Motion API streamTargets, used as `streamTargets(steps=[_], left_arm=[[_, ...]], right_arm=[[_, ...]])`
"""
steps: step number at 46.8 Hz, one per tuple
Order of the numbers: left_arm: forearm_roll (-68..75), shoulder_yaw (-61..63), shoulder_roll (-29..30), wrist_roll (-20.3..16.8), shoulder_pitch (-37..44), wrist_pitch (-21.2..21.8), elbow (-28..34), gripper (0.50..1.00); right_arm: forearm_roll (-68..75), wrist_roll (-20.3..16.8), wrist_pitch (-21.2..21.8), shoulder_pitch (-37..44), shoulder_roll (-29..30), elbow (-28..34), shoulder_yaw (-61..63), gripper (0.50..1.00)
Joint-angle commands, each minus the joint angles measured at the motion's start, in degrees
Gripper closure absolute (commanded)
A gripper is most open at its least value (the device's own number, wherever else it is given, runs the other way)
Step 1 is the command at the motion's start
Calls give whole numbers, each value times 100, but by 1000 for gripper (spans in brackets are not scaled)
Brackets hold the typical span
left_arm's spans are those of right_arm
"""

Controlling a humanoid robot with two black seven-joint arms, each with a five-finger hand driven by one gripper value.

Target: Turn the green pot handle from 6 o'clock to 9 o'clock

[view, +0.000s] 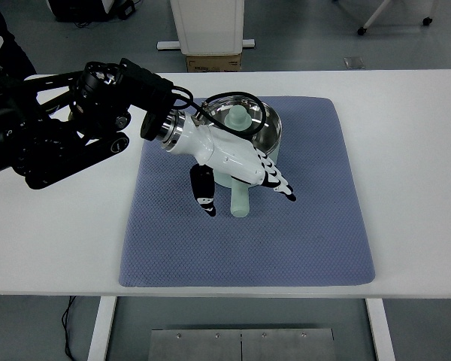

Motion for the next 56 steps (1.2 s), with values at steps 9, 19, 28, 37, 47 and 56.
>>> streamTargets(steps=[9,19,28,37,47,56], left_arm=[[926,339,-88,0,-66,327,50,500],[1076,612,-176,0,-66,574,59,500],[1076,753,-299,0,-110,574,59,500],[1067,762,-308,0,-92,574,59,500],[1067,779,-308,0,-92,548,59,500],[1076,981,-308,0,-224,539,59,500]], right_arm=[[0,2,0,1,0,0,0,500],[0,2,0,1,0,0,0,500],[0,2,0,1,0,0,0,500],[0,2,0,1,0,0,0,500],[0,2,0,1,0,0,0,500],[0,2,0,1,0,0,0,500]])
